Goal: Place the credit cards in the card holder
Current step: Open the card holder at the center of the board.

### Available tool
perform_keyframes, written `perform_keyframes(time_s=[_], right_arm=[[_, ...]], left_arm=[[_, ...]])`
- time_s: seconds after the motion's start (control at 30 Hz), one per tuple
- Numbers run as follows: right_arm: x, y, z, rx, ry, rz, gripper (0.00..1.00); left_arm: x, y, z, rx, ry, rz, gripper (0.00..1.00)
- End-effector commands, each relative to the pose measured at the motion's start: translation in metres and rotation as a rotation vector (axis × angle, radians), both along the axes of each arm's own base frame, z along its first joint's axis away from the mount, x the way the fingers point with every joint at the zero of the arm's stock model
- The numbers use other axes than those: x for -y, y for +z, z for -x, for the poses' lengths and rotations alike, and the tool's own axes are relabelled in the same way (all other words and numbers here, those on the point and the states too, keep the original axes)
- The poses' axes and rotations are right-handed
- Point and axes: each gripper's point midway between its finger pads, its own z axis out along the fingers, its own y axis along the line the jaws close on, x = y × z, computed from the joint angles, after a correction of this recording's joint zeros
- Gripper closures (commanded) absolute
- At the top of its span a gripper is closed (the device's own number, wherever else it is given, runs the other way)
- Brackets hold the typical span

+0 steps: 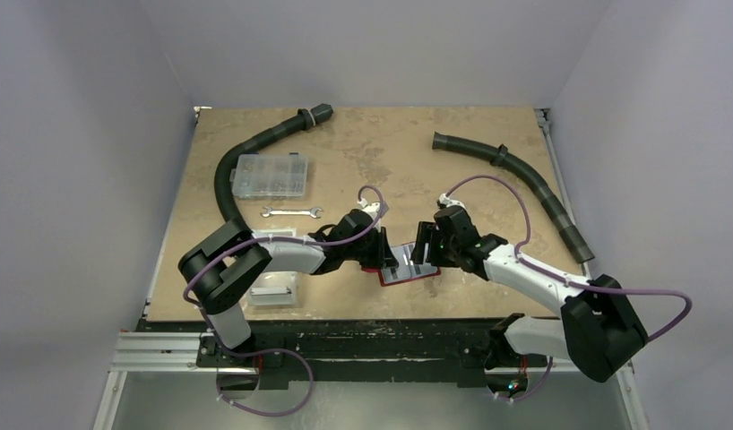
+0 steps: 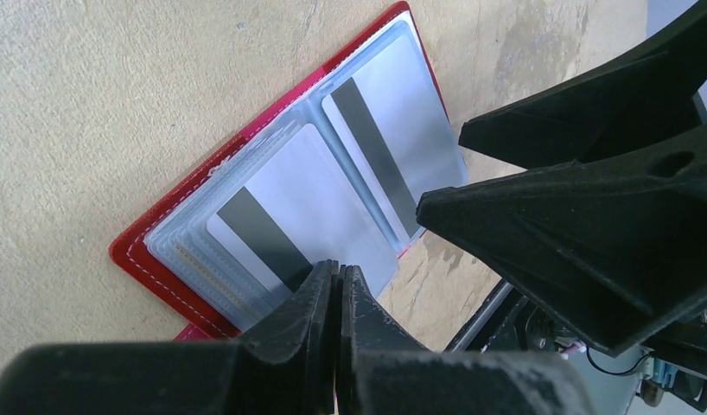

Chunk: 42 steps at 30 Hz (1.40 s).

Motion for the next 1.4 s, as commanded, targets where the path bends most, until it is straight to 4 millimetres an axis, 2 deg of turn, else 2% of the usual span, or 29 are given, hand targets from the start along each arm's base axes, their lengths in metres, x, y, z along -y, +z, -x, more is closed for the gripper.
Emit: perform_keyframes(time_s=[0.0, 0.27, 0.63, 1.03, 1.2, 1.37], right_arm=[[-0.005, -0.002, -0.001, 0.000, 0.016, -0.024, 0.30], [-0.008, -0.005, 0.001, -0.013, 0.034, -0.033, 0.30], [0.007, 0.003, -0.003, 0.019, -0.066, -0.001, 0.28], [-0.003, -0.006, 0.001, -0.018, 0.001, -0.015, 0.30], [-0.017, 0.000, 0.003, -0.007, 0.060, -0.078, 0.32], [-0.030, 0.015, 0.003, 0.029, 0.111, -0.155, 0.32]], left_arm=[[-0.017, -0.013, 0.009, -0.022, 0.010, -0.062, 1.00], [-0.018, -0.011, 0.009, -0.017, 0.013, -0.063, 1.00], [-0.019, -0.012, 0.010, -0.018, 0.011, -0.064, 1.00], [-0.016, -0.012, 0.009, -0.018, 0.007, -0.057, 1.00], [-0.016, -0.013, 0.009, -0.022, 0.005, -0.060, 1.00], [-0.016, -0.010, 0.009, -0.017, 0.008, -0.056, 1.00]])
